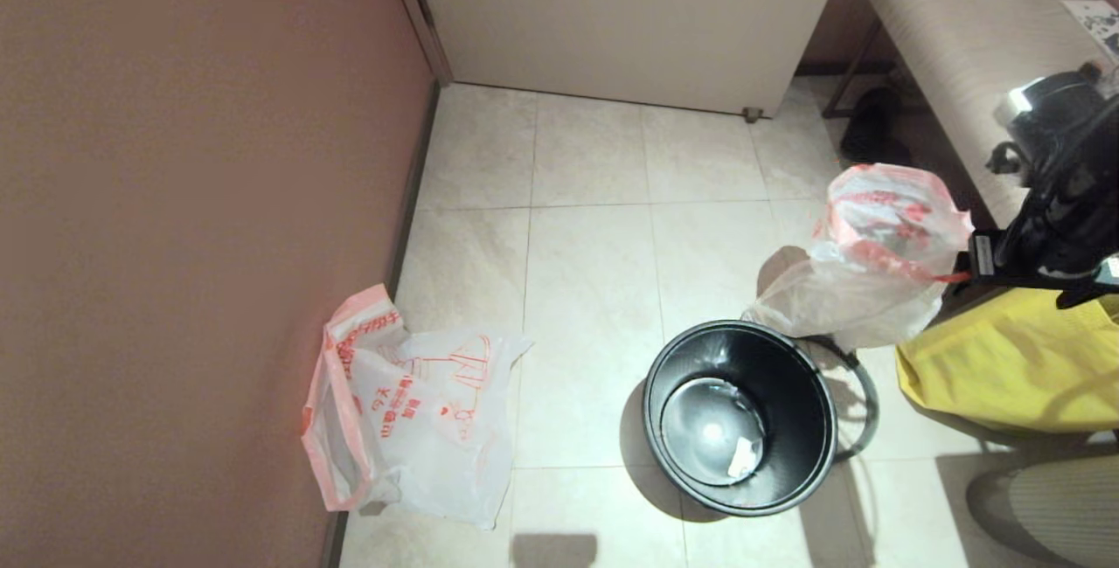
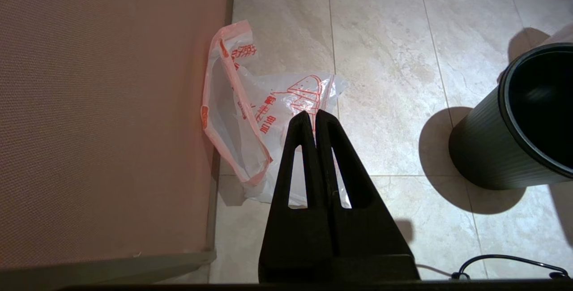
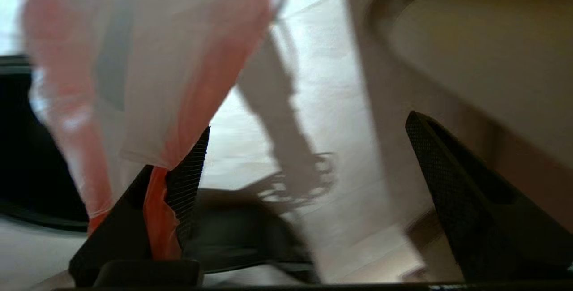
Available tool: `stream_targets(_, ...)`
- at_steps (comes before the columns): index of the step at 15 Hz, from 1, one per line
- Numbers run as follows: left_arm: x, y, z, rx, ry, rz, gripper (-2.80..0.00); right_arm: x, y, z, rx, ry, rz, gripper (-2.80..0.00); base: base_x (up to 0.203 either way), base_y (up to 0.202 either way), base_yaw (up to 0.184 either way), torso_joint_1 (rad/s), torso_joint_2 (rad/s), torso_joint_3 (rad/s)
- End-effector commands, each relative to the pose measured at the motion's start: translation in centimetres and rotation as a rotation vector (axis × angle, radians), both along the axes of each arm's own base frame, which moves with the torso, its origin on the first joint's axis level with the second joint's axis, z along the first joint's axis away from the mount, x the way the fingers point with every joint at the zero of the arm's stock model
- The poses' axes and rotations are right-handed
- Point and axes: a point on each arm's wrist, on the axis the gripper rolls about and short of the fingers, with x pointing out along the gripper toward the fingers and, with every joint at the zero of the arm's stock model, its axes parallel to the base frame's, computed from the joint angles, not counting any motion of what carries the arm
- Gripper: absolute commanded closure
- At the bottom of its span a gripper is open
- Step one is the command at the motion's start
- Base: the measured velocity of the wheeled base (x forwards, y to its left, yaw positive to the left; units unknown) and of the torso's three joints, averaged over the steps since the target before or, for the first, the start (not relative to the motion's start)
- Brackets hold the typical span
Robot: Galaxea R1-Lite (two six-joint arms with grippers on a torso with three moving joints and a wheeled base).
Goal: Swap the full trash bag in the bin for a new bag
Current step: Place the trash bag on the floor
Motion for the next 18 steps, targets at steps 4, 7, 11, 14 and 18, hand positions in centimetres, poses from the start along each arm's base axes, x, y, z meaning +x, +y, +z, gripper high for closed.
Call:
stream_targets(4, 0.0, 0.0, 0.0, 0.0, 0.001, 0.0, 0.0, 4.0, 0.5, -4.9, -0.004, 0.069, -0.066, -2.8, 0.0, 0.0, 0.0, 0.0, 0.0, 0.0)
stream_targets(7, 0.0, 0.0, 0.0, 0.0, 0.001, 0.0, 0.0, 7.0, -0.1, -10.2, -0.12, 0.199, -0.119, -2.8, 0.0, 0.0, 0.0, 0.0, 0.0, 0.0)
stream_targets(11, 0.0, 0.0, 0.0, -0.001, 0.001, 0.001, 0.0, 11.7, -1.8, -16.8, -0.192, 0.236, -0.176, -2.8, 0.0, 0.0, 0.0, 0.0, 0.0, 0.0)
stream_targets(14, 0.0, 0.0, 0.0, 0.0, 0.001, 0.001, 0.0, 14.9, -3.1, -20.6, -0.263, 0.113, -0.232, -2.8, 0.0, 0.0, 0.0, 0.0, 0.0, 0.0)
stream_targets(18, 0.0, 0.0, 0.0, -0.001, 0.001, 0.001, 0.0, 16.6, -3.6, -17.8, -0.135, -0.268, -0.286, -2.8, 0.0, 0.0, 0.0, 0.0, 0.0, 0.0)
